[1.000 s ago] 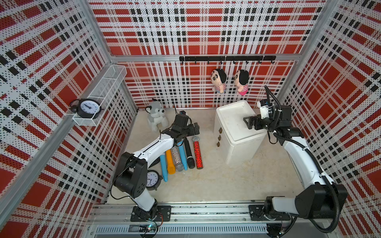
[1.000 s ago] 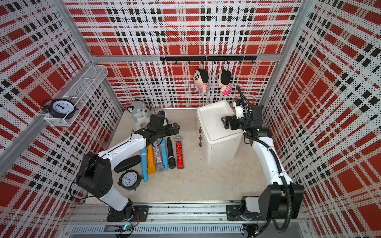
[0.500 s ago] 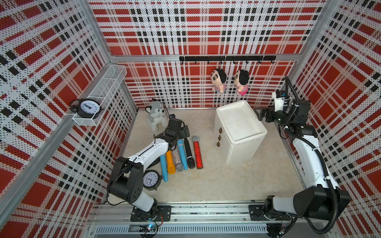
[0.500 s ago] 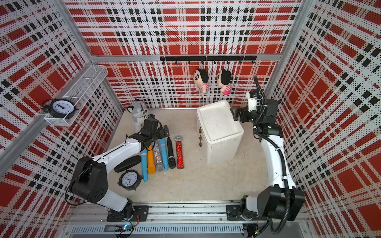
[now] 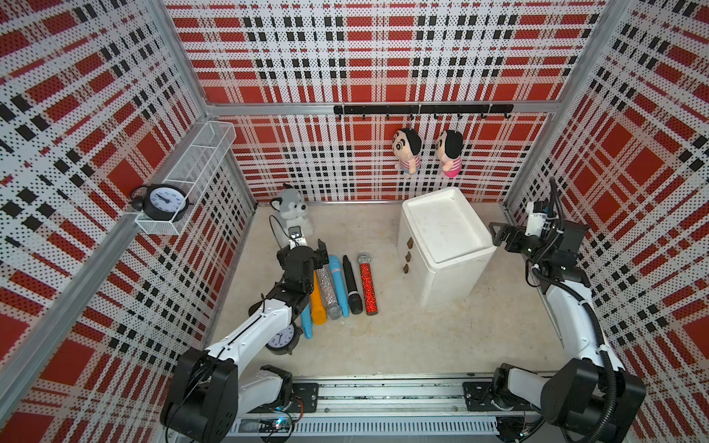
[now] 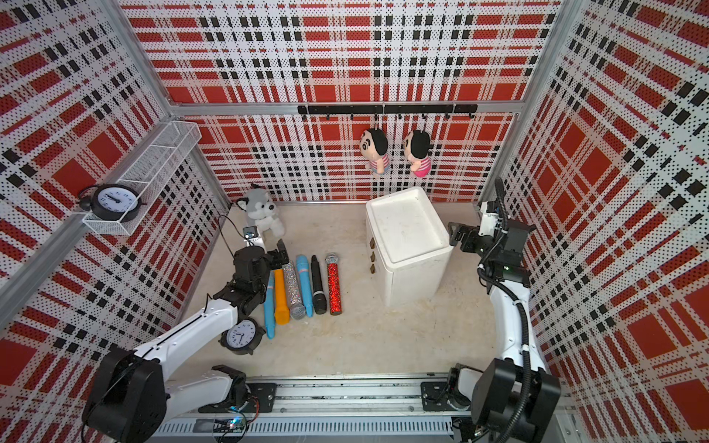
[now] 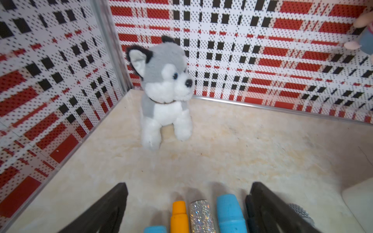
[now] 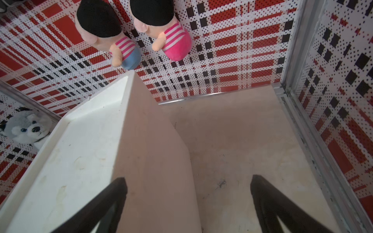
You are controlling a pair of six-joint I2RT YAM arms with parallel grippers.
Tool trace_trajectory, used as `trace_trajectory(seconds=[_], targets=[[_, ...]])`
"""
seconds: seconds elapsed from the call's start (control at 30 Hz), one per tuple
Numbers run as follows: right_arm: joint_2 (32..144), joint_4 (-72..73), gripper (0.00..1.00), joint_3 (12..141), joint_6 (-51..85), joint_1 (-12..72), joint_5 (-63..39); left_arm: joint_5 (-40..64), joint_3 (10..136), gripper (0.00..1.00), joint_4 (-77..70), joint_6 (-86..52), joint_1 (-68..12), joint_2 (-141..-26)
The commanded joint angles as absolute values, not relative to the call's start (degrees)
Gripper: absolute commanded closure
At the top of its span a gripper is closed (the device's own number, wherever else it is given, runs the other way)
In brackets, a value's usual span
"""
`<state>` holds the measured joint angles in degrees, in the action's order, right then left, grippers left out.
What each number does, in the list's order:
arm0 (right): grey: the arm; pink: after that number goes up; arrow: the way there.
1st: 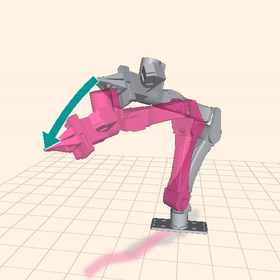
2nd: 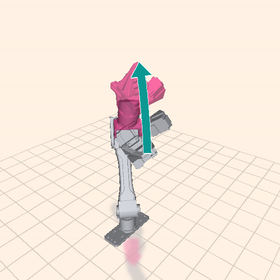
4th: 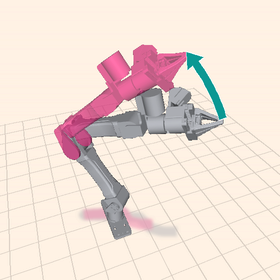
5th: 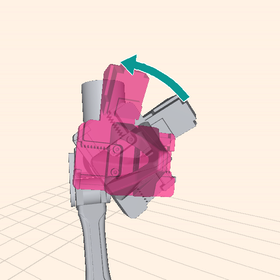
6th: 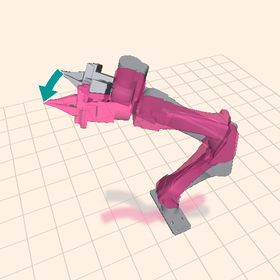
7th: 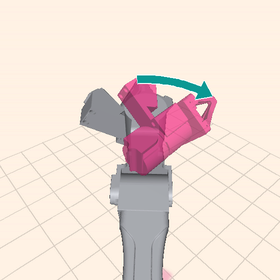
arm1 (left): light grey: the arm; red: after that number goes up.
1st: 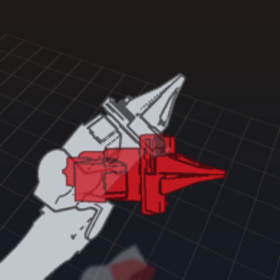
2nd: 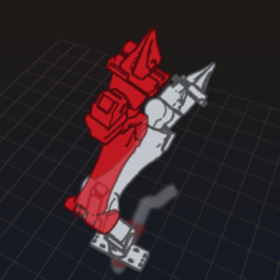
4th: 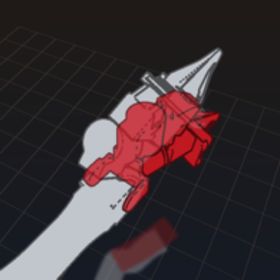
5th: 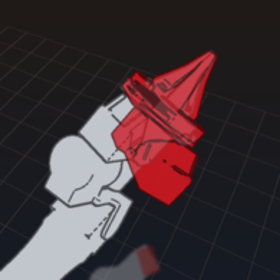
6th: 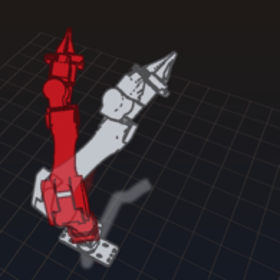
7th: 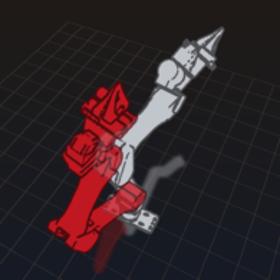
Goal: Take the microphone out of the drawer
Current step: Reset both arms
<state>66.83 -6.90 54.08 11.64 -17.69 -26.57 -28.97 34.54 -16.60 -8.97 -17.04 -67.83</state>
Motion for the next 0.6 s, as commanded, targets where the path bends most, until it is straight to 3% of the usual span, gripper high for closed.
trace_trajectory(seconds=[0.0, 0.37, 0.57], targets=[[65.8, 0.3, 0.00, 46.1, 12.6, -17.6, -21.6, -31.3, 30.2, 0.02, -27.2, -6.4, -14.6, -66.2], [65.0, 16.6, 0.00, 31.5, 12.4, -15.8, -10.3, -32.2, 23.3, 0.02, -40.7, -3.2, -7.4, -70.1], [71.3, 24.3, 0.00, 29.9, 12.7, -15.5, -13.7, -29.0, 17.3, 0.02, -54.0, -3.6, -7.6, -74.1]])
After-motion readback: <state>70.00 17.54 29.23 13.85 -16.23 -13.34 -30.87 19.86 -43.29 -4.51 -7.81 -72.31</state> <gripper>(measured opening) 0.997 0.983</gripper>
